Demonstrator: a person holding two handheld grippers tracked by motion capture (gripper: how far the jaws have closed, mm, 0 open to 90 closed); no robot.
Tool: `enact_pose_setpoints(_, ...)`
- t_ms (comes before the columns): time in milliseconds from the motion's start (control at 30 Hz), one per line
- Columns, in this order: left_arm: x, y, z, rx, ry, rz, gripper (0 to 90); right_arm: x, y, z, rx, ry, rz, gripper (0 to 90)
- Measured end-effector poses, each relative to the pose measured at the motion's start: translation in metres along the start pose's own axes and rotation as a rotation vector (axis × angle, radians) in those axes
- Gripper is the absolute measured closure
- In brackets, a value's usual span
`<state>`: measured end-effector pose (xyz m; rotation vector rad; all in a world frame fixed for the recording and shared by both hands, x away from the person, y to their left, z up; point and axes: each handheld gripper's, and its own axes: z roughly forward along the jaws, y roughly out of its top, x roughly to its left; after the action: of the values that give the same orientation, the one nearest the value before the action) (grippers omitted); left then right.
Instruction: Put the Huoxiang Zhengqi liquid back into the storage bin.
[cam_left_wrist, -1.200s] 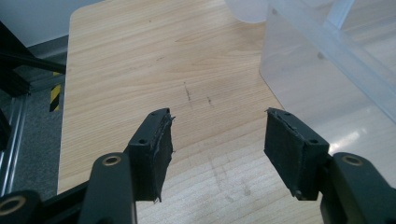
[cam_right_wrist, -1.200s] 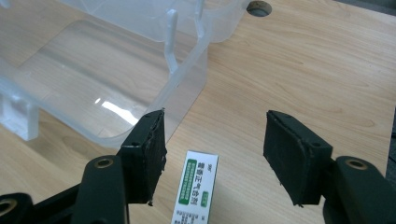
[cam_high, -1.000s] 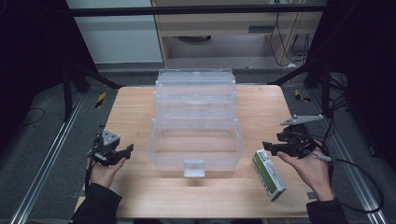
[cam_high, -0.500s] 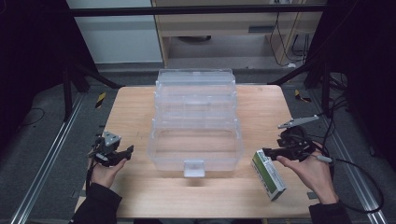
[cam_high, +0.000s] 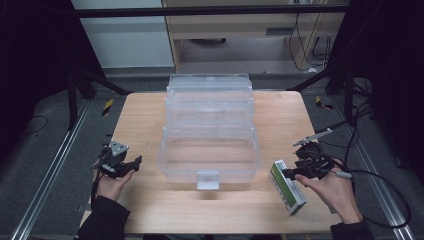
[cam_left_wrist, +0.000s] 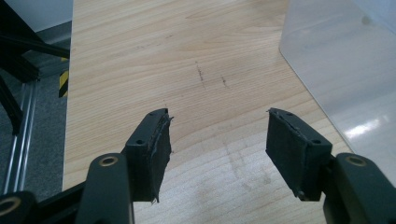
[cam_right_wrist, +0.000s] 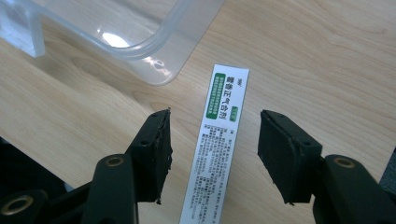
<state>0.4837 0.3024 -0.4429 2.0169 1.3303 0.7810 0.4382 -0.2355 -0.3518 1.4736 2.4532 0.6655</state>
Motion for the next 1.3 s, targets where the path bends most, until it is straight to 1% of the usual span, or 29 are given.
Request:
enact_pose_setpoints(200, -0.001, 0.000, 0.001, 0.005, -0.002, 0.005, 39.3, 0.001, -0.003, 0.006, 0.031, 0.008, -0.002, 47.4)
enact_pose_setpoints(300, -0.001, 0.000, 0.002, 0.006, -0.004, 0.006, 39.3, 0.001, -0.004, 0.008, 0.056, 0.010, 0.004, 49.2)
enact_pose_setpoints(433, -0.001, 0.000, 0.002, 0.009, -0.005, 0.004, 39.3, 0.001, -0.006, 0.012, 0.079, 0.012, 0.011, 49.6)
enact_pose_setpoints(500, -0.002, 0.000, 0.002, 0.010, -0.006, 0.005, 39.3, 0.001, -0.007, 0.013, 0.083, 0.011, 0.006, 49.7)
enact_pose_setpoints(600, -0.003, 0.000, 0.003, 0.013, -0.008, 0.008, 39.2, 0.002, -0.007, 0.017, 0.110, 0.007, 0.012, 49.7)
enact_pose_setpoints(733, -0.003, 0.000, 0.003, 0.014, -0.009, 0.009, 39.2, 0.002, -0.008, 0.023, 0.133, 0.006, 0.002, 50.0)
enact_pose_setpoints(800, -0.002, 0.000, 0.003, 0.013, -0.009, 0.008, 39.2, 0.002, -0.009, 0.024, 0.149, 0.002, 0.012, 50.4)
enact_pose_setpoints(833, -0.002, 0.000, 0.003, 0.014, -0.010, 0.008, 39.2, 0.001, -0.009, 0.025, 0.152, 0.002, 0.016, 50.5)
enact_pose_setpoints(933, -0.003, 0.000, 0.004, 0.016, -0.010, 0.011, 39.2, 0.000, -0.008, 0.028, 0.158, 0.002, 0.004, 50.7)
enact_pose_setpoints(1000, -0.003, 0.000, 0.004, 0.020, -0.011, 0.015, 39.2, 0.000, -0.008, 0.030, 0.160, 0.004, 0.005, 50.8)
enact_pose_setpoints(1033, -0.004, 0.000, 0.005, 0.020, -0.011, 0.015, 39.2, -0.001, -0.008, 0.031, 0.170, 0.004, 0.012, 51.0)
enact_pose_setpoints(1100, -0.004, 0.000, 0.005, 0.021, -0.011, 0.016, 39.1, -0.001, -0.009, 0.034, 0.173, -0.006, 0.014, 52.0)
enact_pose_setpoints(1133, -0.004, -0.001, 0.005, 0.023, -0.012, 0.017, 39.0, -0.002, -0.009, 0.035, 0.174, 0.001, 0.009, 52.1)
enact_pose_setpoints(1167, -0.004, -0.001, 0.005, 0.024, -0.011, 0.016, 39.1, -0.002, -0.009, 0.037, 0.192, -0.009, 0.013, 52.4)
enact_pose_setpoints(1200, -0.004, -0.001, 0.005, 0.024, -0.011, 0.016, 39.0, -0.002, -0.009, 0.037, 0.197, -0.013, 0.012, 52.6)
enact_pose_setpoints(1300, -0.004, -0.001, 0.006, 0.025, -0.013, 0.015, 39.0, -0.001, -0.008, 0.038, 0.204, -0.007, 0.013, 53.8)
